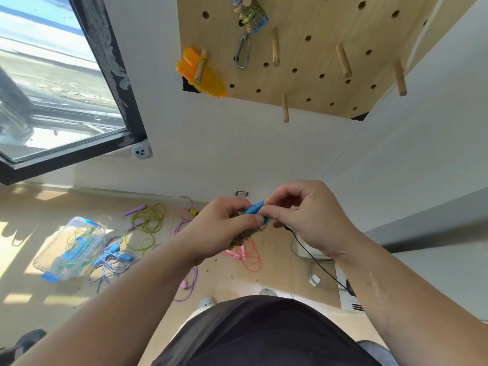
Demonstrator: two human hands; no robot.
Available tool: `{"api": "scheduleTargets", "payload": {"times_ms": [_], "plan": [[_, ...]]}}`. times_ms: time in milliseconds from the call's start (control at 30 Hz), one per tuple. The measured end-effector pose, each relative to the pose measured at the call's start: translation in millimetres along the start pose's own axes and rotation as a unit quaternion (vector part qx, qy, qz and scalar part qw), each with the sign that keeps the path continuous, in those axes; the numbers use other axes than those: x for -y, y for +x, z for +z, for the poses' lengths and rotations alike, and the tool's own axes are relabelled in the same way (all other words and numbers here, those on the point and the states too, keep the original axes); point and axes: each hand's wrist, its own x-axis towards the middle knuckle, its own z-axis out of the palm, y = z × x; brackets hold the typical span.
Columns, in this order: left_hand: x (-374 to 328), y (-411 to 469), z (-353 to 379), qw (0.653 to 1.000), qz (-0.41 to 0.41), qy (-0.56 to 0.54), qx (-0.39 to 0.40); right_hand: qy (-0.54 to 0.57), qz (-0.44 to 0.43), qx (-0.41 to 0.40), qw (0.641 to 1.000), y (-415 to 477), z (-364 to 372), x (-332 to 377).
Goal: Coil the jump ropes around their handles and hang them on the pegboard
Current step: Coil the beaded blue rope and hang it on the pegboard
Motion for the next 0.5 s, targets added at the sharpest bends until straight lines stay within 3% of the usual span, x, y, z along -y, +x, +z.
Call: {"api": "scheduleTargets", "payload": {"times_ms": [333, 500], "plan": [[-6.2, -4.6, -17.5, 0.992, 0.058, 0.019, 0.107, 0.086, 0.042, 0.149, 0.984, -3.3, -14.4, 16.8], [-17.8, -9.1, -23.2, 0.984, 0.102, 0.010, 0.149, 0.177, 0.079, 0.229, 0.954, -2.3, -18.2, 23.3]]}}
